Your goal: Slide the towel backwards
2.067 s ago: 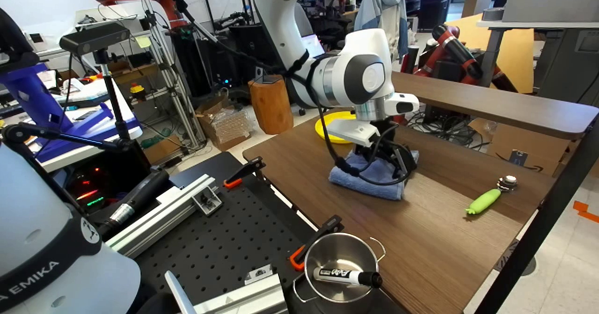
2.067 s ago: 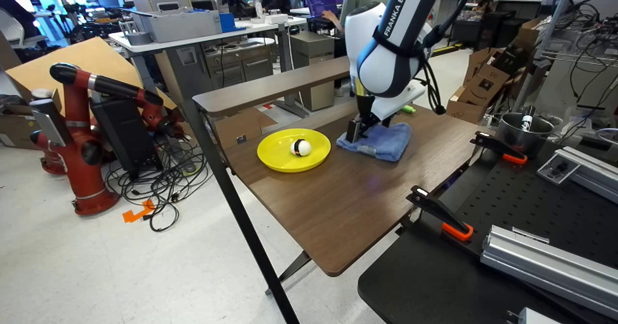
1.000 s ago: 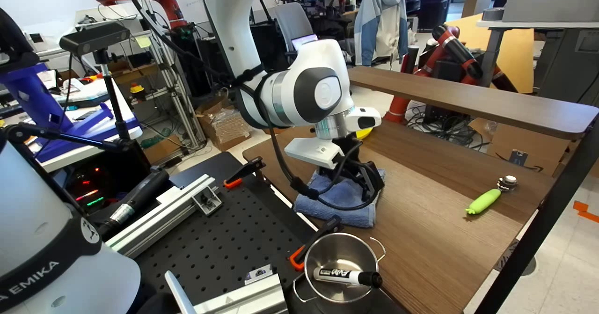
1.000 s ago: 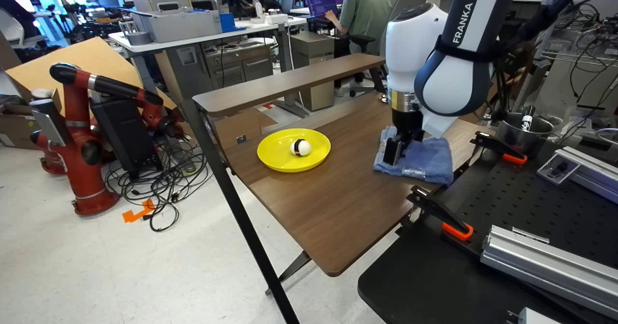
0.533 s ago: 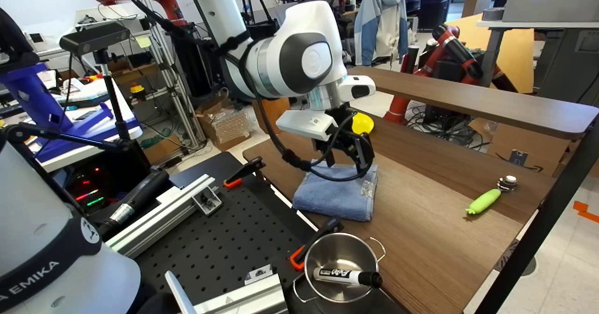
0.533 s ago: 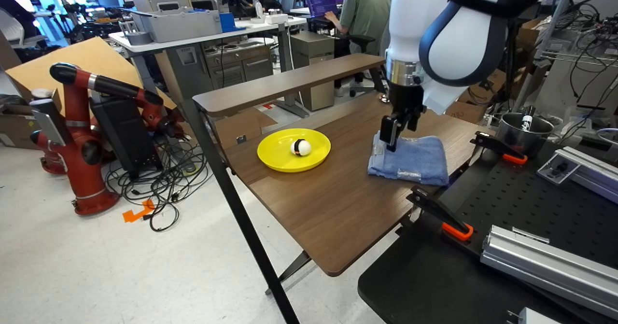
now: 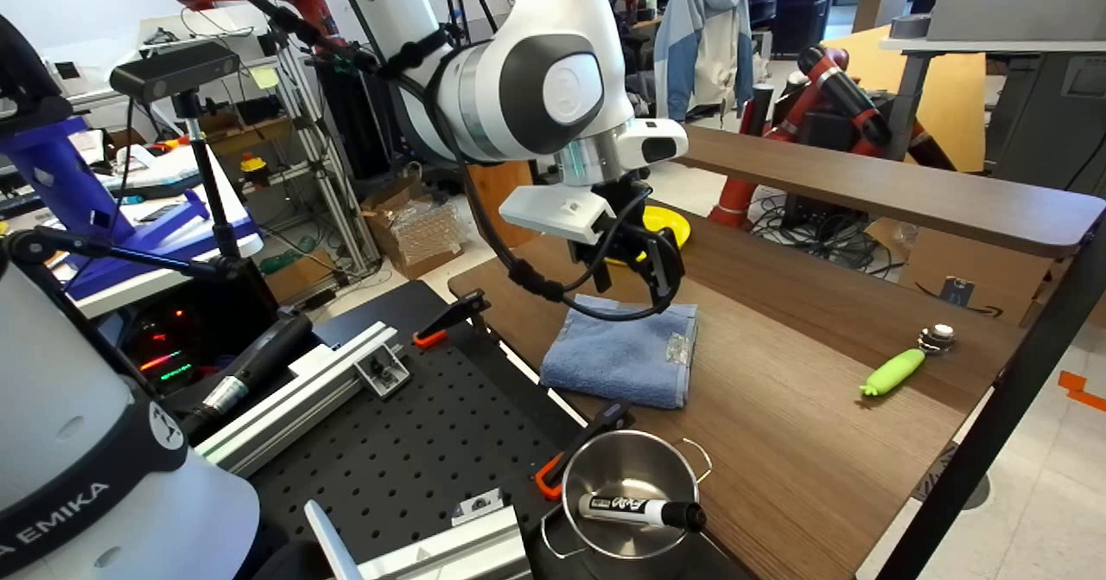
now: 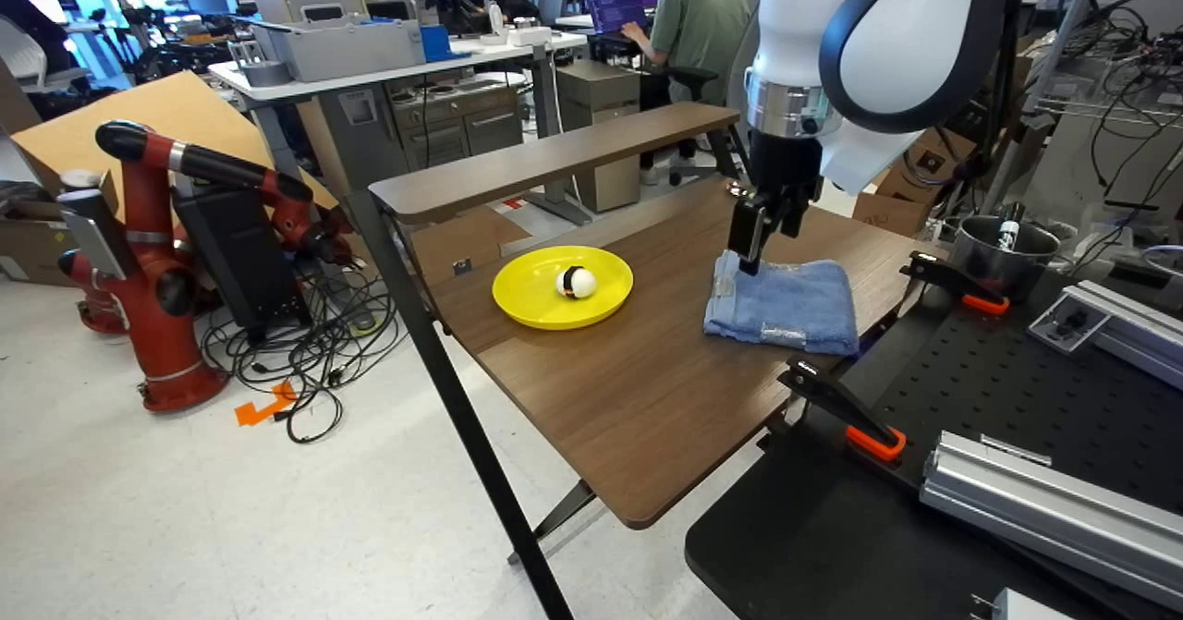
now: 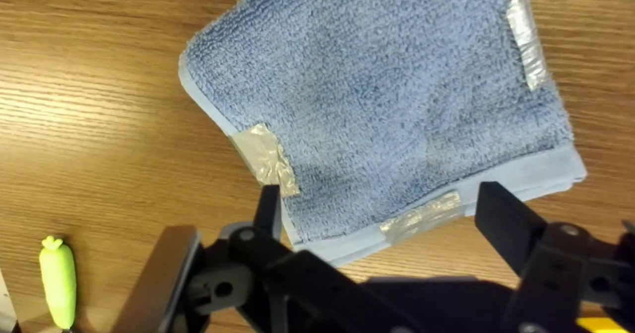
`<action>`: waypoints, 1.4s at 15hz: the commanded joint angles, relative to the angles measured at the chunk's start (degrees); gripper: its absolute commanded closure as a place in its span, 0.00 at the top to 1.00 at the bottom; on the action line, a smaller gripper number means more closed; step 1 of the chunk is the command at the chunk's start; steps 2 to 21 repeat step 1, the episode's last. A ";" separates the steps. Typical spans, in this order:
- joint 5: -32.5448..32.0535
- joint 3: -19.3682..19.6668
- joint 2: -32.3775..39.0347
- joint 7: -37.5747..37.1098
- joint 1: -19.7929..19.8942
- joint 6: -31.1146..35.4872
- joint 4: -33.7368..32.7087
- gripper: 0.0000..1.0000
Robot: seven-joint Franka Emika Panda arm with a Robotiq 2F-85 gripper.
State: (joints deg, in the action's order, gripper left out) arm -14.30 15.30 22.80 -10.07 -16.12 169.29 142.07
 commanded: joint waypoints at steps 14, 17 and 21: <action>-0.43 -0.39 -0.02 -0.21 0.53 -0.16 -0.16 1.00; -0.43 -0.39 -0.02 -0.21 0.53 -0.16 -0.16 1.00; -0.43 -0.39 -0.02 -0.21 0.53 -0.16 -0.16 1.00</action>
